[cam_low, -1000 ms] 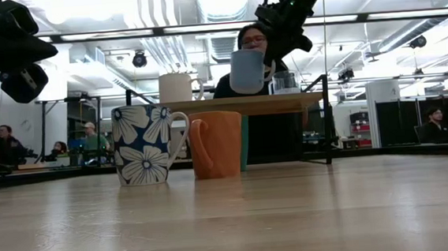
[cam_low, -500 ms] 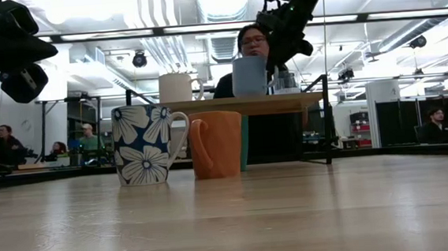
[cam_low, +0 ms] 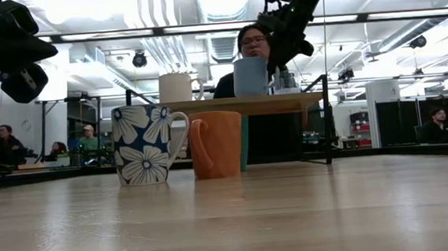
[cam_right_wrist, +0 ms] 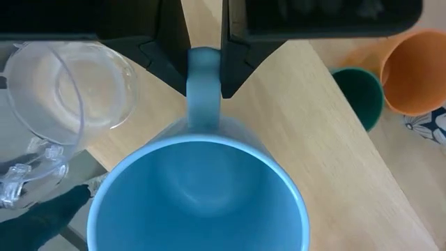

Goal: Stack small to large cups/mugs on shelf
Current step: Put the blue mug on the shelf

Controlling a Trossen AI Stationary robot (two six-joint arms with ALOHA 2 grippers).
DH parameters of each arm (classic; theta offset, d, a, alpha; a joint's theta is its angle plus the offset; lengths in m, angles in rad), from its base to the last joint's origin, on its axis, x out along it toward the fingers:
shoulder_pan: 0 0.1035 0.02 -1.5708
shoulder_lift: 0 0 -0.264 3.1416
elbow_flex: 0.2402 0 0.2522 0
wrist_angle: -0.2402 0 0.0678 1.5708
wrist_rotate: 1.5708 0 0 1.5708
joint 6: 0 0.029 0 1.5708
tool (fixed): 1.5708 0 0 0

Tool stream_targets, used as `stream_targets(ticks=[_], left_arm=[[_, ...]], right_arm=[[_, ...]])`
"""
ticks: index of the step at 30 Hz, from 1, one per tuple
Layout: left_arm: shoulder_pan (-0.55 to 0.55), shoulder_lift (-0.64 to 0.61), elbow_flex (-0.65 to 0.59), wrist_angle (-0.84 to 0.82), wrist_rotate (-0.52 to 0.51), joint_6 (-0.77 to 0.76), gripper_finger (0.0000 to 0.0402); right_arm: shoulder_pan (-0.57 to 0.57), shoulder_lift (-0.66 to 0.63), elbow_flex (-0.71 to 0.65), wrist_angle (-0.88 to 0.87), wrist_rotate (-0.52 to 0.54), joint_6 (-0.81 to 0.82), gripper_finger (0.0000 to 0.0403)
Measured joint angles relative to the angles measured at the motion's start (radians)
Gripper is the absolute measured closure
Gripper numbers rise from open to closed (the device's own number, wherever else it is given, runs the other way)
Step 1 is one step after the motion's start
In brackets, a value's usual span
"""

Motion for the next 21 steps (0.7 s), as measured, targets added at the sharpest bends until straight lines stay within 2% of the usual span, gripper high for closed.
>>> stream_targets(ticks=[21], left_arm=[[0.0, 0.0, 0.0, 0.0, 0.0, 0.0, 0.0402]], right_arm=[[-0.019, 0.0, 0.0, 0.009, 0.0, -0.025, 0.0359]])
